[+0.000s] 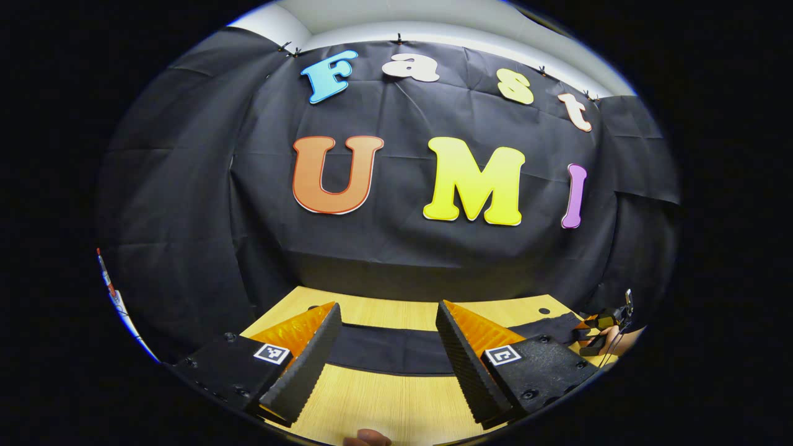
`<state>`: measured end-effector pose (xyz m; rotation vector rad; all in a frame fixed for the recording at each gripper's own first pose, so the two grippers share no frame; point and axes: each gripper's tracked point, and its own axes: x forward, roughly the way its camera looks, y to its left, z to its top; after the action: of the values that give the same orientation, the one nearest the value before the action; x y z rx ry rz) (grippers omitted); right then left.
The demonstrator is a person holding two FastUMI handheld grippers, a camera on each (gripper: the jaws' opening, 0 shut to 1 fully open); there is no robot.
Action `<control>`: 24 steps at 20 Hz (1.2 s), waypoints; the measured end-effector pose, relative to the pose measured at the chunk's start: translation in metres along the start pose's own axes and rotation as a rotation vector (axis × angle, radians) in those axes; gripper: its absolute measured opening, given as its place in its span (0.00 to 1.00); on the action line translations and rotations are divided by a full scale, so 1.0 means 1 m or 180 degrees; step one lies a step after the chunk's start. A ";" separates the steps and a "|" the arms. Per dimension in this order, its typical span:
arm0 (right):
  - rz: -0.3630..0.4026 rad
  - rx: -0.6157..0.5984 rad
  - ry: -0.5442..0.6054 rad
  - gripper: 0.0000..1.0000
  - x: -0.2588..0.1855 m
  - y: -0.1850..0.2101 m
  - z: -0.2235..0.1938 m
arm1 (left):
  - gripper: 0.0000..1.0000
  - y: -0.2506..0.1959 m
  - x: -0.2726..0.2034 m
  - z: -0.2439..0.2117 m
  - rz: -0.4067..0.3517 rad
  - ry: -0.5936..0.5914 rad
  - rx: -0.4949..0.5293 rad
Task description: Grasp the waist and the cuffs of the jeans and fold them to make the two legs overlap; first hold the waist and fold one-third of the jeans toward the cuffs, then hold the cuffs and fold the remaining one-third in the same direction to finish folding.
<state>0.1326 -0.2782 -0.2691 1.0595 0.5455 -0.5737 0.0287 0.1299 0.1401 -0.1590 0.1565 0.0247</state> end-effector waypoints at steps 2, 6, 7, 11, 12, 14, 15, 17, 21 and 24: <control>0.0028 -0.0078 0.0018 0.72 -0.001 -0.007 0.004 | 0.99 0.011 -0.002 0.000 0.0076 0.0022 -0.0055; 0.0065 -0.0144 -0.0040 0.18 -0.009 -0.021 0.017 | 0.99 0.023 -0.008 0.003 0.0170 0.0044 -0.0081; 0.0065 -0.0199 -0.0026 0.11 -0.007 -0.022 0.016 | 0.99 0.024 -0.009 0.004 0.0174 0.0041 -0.0075; -0.0022 -0.0559 -0.0130 0.02 -0.012 -0.019 0.019 | 0.98 0.020 -0.011 0.007 0.0152 0.0046 -0.0059; -0.0006 -0.0686 -0.0194 0.02 -0.015 -0.017 0.021 | 0.98 0.020 -0.012 0.008 0.0148 0.0029 -0.0058; 0.0072 -0.1029 -0.0342 0.02 -0.024 -0.009 0.031 | 0.98 0.020 -0.013 0.008 0.0164 0.0017 -0.0065; 0.0118 -0.1242 -0.0406 0.02 -0.031 -0.004 0.034 | 0.98 0.021 -0.013 0.008 0.0175 0.0019 -0.0080; 0.0207 -0.1625 -0.0547 0.02 -0.036 0.008 0.039 | 0.98 0.021 -0.014 0.008 0.0196 0.0022 -0.0099; 0.0366 -0.2239 -0.0862 0.02 -0.047 0.027 0.038 | 0.99 0.022 -0.016 0.002 0.0217 0.0126 -0.0087; 0.0676 -0.2645 -0.1084 0.05 -0.055 0.032 0.035 | 0.99 0.022 -0.016 0.001 0.0212 0.0166 -0.0117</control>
<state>0.1185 -0.2885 -0.1989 0.2145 0.3099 -0.2765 0.0118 0.1516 0.1401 -0.1912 0.2135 0.0898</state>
